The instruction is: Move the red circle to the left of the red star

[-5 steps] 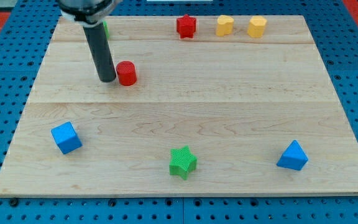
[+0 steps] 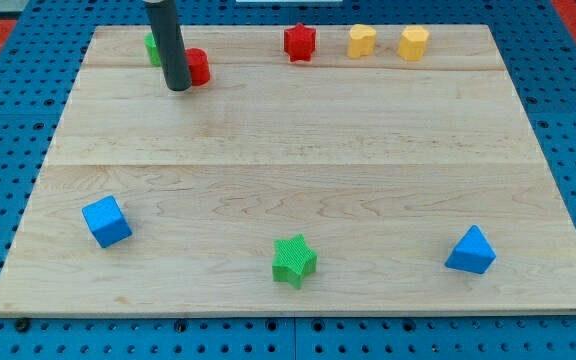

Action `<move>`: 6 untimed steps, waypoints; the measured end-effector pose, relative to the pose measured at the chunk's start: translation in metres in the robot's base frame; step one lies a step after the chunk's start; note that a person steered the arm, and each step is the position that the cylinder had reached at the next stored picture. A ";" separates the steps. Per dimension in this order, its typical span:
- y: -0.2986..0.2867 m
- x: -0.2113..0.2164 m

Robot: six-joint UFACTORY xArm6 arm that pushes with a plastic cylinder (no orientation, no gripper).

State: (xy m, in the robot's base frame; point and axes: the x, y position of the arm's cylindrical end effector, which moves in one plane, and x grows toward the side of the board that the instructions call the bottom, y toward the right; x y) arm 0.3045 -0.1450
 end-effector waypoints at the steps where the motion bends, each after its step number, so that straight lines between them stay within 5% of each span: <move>1: 0.000 -0.020; 3: -0.014 -0.035; 5: 0.045 -0.067; 6: 0.047 -0.043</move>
